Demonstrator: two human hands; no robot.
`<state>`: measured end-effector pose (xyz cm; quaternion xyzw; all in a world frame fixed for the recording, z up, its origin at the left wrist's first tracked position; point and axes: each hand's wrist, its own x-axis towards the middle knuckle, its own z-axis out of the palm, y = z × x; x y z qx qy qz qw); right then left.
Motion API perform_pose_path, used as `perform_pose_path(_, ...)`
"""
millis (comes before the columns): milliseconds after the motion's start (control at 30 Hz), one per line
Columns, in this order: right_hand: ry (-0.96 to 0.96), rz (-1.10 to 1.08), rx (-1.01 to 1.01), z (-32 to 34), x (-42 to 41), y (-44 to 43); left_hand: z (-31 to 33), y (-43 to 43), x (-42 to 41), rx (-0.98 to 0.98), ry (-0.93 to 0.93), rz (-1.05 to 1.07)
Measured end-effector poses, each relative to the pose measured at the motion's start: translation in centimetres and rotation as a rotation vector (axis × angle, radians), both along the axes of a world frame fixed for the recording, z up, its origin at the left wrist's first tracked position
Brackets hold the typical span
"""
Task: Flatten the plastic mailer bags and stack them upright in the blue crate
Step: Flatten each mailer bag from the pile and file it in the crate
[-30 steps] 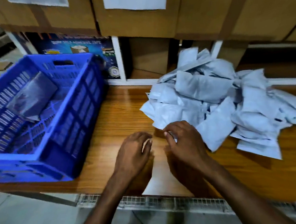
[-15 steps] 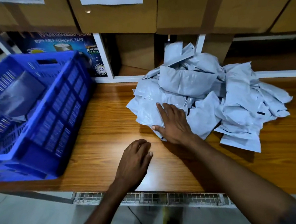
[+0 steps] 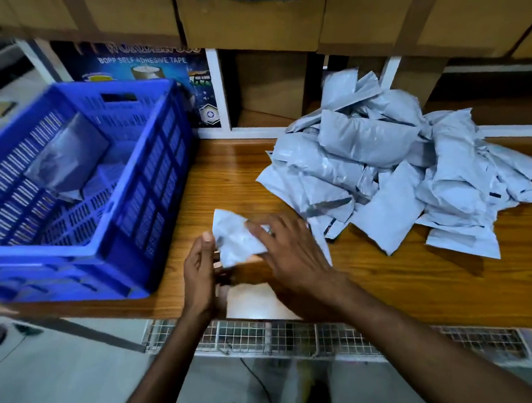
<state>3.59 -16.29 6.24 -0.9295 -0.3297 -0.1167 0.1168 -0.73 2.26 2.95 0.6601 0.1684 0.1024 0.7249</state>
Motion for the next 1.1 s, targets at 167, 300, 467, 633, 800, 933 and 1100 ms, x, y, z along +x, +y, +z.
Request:
perform_pose_path(167,0.374,-0.083,0.031,-2.3,-3.3,3.0,-1.6,5.4,-0.6,0.428,0.062,0.020)
perform_pose_path(300,0.366,-0.243,-0.006,-4.2,-4.1,2.3,-2.2,5.7,-1.2,0.882,0.027,0.017)
perform_pose_path(467,0.352,-0.371,-0.085,-5.6,-3.3,4.5,-3.7,3.2,-0.4,1.313,-0.079,-0.330)
perform_pose_path(633,0.298,-0.357,-0.162,-7.4,-3.6,3.8,-5.8,3.9,-0.5,1.450,-0.082,-0.472)
perform_pose_path(800,0.337,-0.348,-0.133,-7.6,-2.5,3.8,-6.0,4.4,0.2,1.467,-0.088,-0.508)
perform_pose_path(933,0.357,-0.319,-0.102,-7.7,-2.6,2.7,-5.8,4.5,0.0,1.439,-0.038,-0.514)
perform_pose_path(1100,0.395,-0.352,-0.102,-7.3,-2.6,0.8,-5.2,4.5,-0.4,1.461,0.019,-0.528)
